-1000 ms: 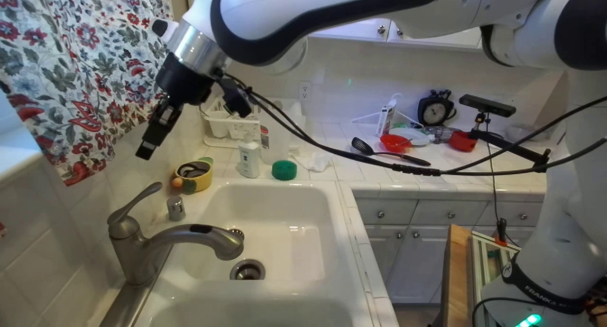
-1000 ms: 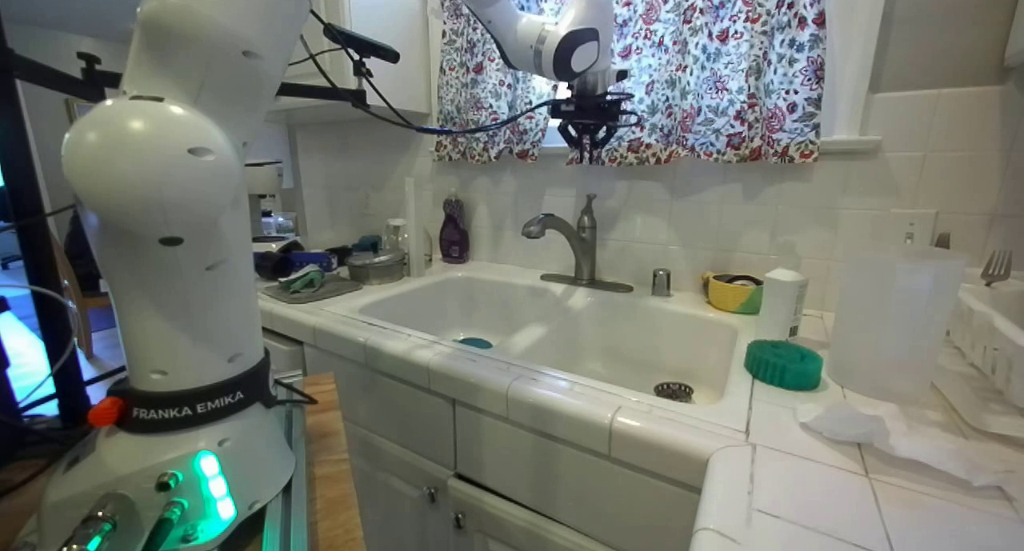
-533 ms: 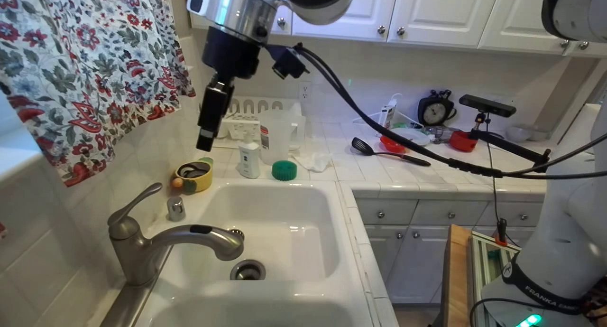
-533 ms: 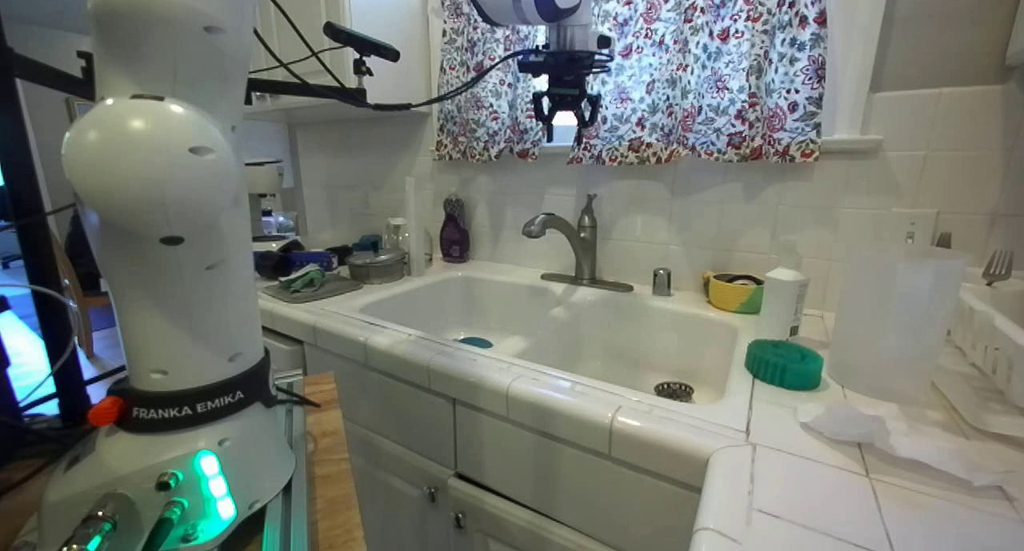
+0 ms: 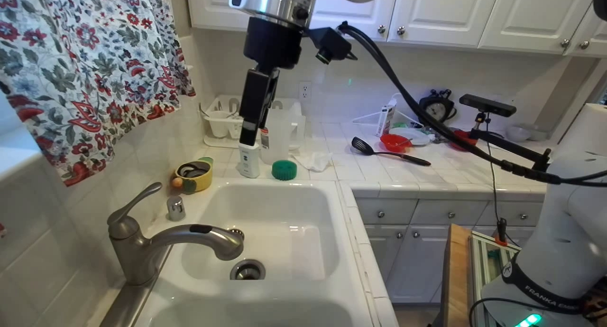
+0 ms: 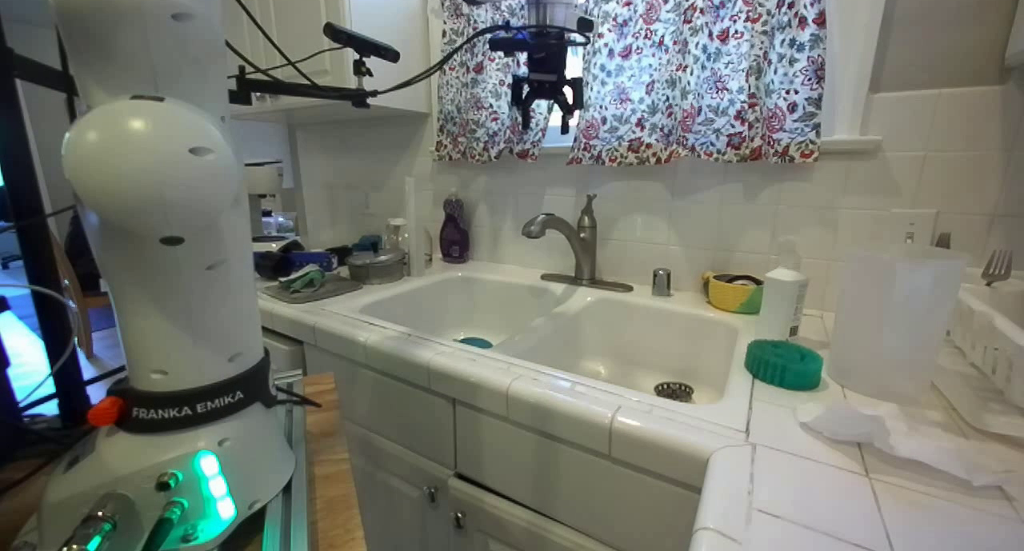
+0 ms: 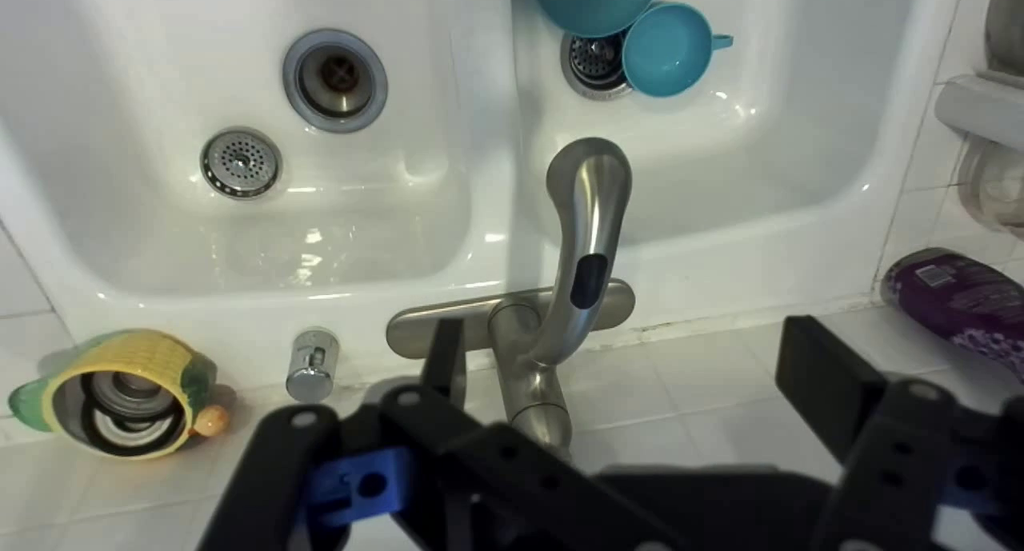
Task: Close the tap
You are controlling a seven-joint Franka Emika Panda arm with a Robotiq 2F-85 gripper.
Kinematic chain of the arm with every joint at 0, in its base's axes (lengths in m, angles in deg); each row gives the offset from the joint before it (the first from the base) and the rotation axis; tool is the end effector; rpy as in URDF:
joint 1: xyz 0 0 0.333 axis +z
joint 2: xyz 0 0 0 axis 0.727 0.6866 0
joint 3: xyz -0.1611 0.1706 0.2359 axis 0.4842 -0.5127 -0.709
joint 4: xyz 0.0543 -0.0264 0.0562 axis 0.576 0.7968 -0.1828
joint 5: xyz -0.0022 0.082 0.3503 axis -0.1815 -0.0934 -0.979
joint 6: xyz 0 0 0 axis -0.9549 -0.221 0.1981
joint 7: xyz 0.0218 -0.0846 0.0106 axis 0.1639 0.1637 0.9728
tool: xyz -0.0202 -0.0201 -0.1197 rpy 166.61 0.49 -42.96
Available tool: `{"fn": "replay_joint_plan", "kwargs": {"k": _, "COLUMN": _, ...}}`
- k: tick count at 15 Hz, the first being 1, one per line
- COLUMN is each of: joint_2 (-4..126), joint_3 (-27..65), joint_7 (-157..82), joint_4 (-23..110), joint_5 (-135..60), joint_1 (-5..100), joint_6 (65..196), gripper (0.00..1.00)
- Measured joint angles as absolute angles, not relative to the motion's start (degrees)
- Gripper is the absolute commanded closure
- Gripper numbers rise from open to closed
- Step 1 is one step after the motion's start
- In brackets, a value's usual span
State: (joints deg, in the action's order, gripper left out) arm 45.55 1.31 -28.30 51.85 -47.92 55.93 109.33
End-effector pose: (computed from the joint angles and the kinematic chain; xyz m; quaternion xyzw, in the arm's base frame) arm 0.5094 0.2267 0.5729 -0.9677 -0.2211 -0.0914 0.0797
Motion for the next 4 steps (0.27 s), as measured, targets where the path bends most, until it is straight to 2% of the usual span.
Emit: {"fn": "replay_joint_plan", "kwargs": {"k": 4, "joint_2": 44.0, "joint_3": 1.5, "joint_7": -28.6, "joint_4": 54.4, "joint_5": -49.2, "joint_1": 55.9, "joint_6": 109.3, "gripper": 0.0}}
